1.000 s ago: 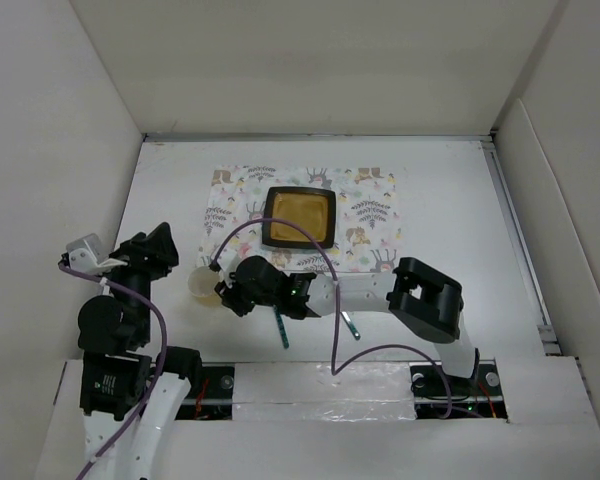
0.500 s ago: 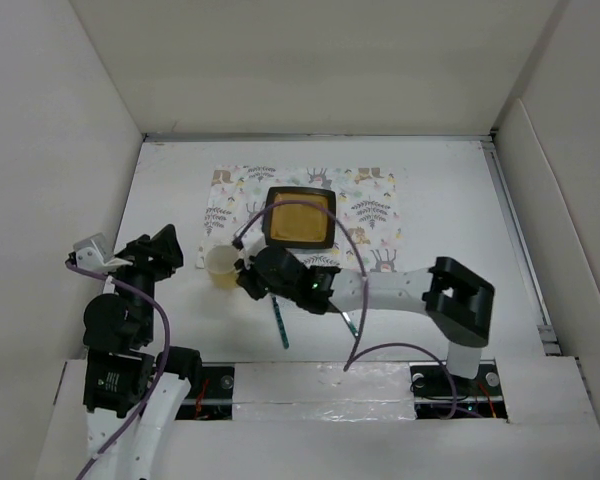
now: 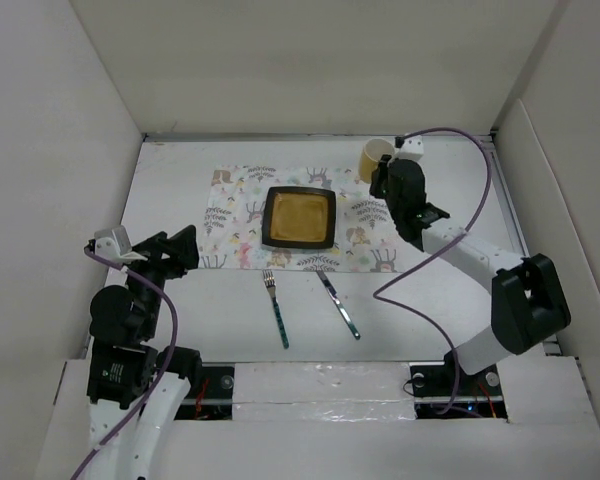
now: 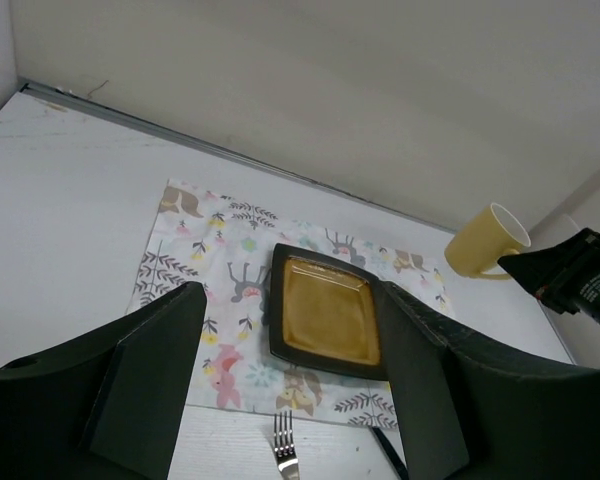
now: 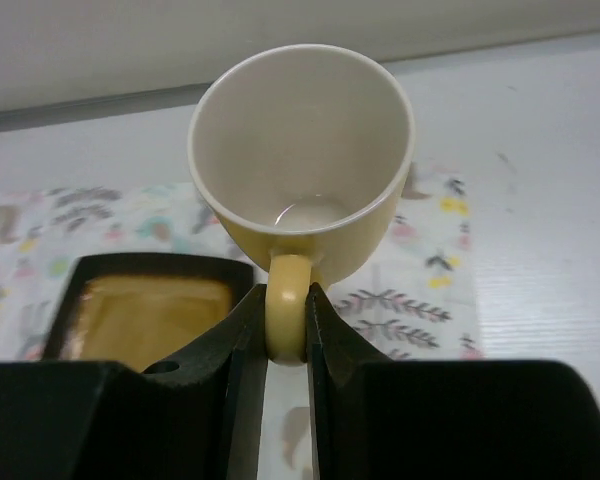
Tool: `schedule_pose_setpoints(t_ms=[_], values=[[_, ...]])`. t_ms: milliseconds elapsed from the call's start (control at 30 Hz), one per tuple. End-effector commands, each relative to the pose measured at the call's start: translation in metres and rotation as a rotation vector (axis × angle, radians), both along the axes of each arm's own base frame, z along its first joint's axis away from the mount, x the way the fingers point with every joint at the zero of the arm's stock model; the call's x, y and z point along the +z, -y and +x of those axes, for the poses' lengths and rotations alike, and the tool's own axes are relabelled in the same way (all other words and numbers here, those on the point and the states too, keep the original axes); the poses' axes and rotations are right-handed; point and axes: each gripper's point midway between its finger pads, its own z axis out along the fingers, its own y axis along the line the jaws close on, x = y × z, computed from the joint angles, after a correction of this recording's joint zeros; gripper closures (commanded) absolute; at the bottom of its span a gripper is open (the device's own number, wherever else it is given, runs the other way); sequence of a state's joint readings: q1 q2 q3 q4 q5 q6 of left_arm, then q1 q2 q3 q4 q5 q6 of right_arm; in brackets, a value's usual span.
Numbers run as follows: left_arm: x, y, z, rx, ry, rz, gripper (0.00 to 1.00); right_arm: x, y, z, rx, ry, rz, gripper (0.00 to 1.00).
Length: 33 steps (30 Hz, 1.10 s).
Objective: Set the dinner table for one person
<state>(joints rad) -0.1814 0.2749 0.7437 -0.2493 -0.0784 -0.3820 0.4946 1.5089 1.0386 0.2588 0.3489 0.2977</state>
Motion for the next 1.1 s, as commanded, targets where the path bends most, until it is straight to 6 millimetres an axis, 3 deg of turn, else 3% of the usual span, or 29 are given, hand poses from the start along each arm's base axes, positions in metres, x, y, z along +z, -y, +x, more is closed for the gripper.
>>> schedule_pose_setpoints(t_ms=[0,67,300,367,500,633,733,800,933,967,1067], values=[[0.011,0.006,0.003,-0.033,0.048,0.011,0.34,0.031,0.026,0.029,-0.077,0.087,0.057,1.00],[0.010,0.006,0.005,-0.029,0.042,0.012,0.34,0.035,0.036,0.042,-0.100,0.099,0.054,1.00],[0.009,0.006,0.006,-0.030,0.039,0.013,0.34,0.004,0.063,0.086,-0.162,0.051,0.019,1.00],[0.010,0.007,0.005,-0.033,0.044,0.012,0.34,-0.008,0.064,0.095,-0.158,0.038,0.012,1.00],[0.009,0.007,0.006,-0.033,0.038,0.015,0.34,-0.010,0.062,0.110,-0.166,0.042,-0.011,1.00],[0.008,0.006,0.008,-0.027,0.033,0.017,0.34,-0.028,0.065,0.115,-0.191,0.002,-0.027,1.00],[0.010,0.006,0.006,-0.031,0.043,0.017,0.34,-0.046,0.055,0.109,-0.182,-0.033,-0.034,1.00],[0.009,0.007,0.007,-0.031,0.037,0.016,0.34,-0.055,0.059,0.107,-0.210,-0.054,-0.037,1.00],[0.010,0.008,0.006,-0.040,0.043,0.018,0.34,-0.068,0.057,0.099,-0.227,-0.091,-0.049,0.80],[0.009,0.008,0.007,-0.037,0.040,0.018,0.34,-0.073,0.062,0.095,-0.249,-0.101,-0.056,0.67],[0.010,0.008,0.005,-0.042,0.045,0.018,0.34,-0.061,0.060,0.087,-0.246,-0.081,-0.042,0.52]])
